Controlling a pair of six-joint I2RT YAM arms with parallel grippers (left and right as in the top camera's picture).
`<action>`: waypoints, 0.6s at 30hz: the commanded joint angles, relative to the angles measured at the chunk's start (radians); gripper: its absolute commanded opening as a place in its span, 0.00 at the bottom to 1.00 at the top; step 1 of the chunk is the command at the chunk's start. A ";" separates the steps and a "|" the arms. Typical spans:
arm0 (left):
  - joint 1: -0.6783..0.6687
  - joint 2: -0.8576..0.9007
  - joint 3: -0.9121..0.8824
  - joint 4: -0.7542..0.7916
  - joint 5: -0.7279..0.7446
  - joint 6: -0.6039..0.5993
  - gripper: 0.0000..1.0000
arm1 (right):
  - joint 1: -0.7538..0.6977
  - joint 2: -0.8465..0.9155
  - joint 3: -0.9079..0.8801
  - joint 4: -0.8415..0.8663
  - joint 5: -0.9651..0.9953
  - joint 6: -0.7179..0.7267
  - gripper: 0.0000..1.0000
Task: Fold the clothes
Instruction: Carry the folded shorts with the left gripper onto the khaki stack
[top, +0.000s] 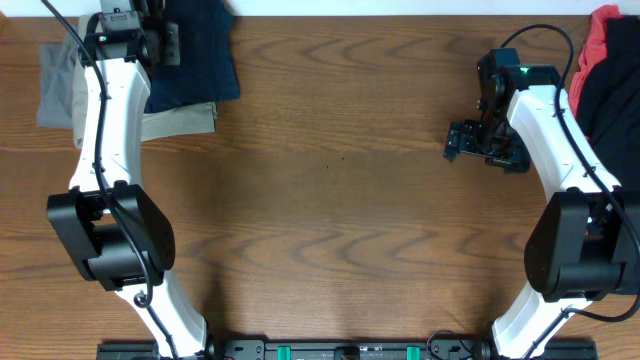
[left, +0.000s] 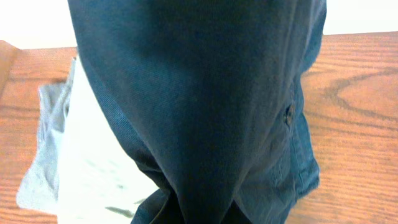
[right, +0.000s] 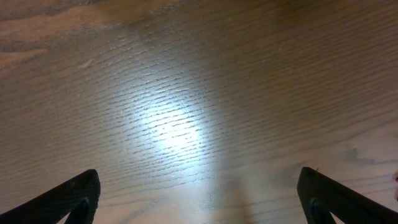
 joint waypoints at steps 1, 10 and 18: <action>0.017 -0.009 0.028 0.040 -0.012 0.014 0.06 | 0.000 0.001 0.006 -0.001 -0.001 0.018 0.99; 0.056 0.005 0.028 0.073 -0.012 0.012 0.06 | 0.000 0.001 0.006 -0.001 -0.001 0.018 0.99; 0.076 0.007 0.028 0.126 -0.013 -0.036 0.06 | -0.001 0.001 0.006 -0.001 -0.001 0.018 0.99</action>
